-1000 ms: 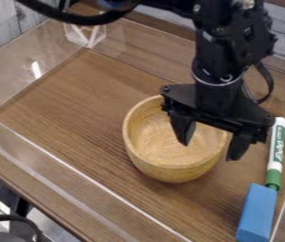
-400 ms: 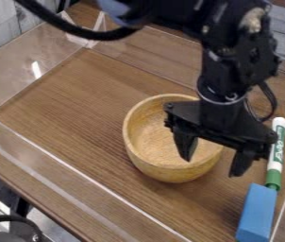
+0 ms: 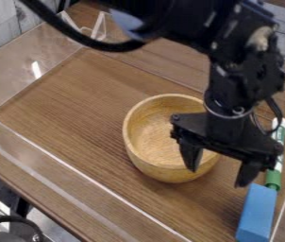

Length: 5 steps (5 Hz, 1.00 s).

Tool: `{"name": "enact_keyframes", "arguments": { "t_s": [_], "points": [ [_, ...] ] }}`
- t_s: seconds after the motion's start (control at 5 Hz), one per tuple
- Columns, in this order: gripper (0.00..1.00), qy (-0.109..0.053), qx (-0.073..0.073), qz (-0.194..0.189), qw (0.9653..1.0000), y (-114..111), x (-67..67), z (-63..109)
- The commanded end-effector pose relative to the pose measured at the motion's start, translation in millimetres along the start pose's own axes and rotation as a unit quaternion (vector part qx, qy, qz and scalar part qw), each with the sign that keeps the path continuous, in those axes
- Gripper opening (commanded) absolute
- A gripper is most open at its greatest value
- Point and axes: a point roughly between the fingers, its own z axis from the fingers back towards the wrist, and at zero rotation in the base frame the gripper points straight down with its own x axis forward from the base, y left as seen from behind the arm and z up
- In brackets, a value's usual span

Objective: Put the blue block in the brown bowl

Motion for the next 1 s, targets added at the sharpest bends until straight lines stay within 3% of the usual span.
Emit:
{"name": "enact_keyframes", "arguments": {
  "t_s": [0.0,0.8],
  "points": [
    [1.00,-0.014,-0.013,-0.001,0.9998,-11.1,3.1,-1.5],
    [1.00,-0.007,-0.043,0.018,0.9989,-37.4,-4.6,-39.0]
  ]
}}
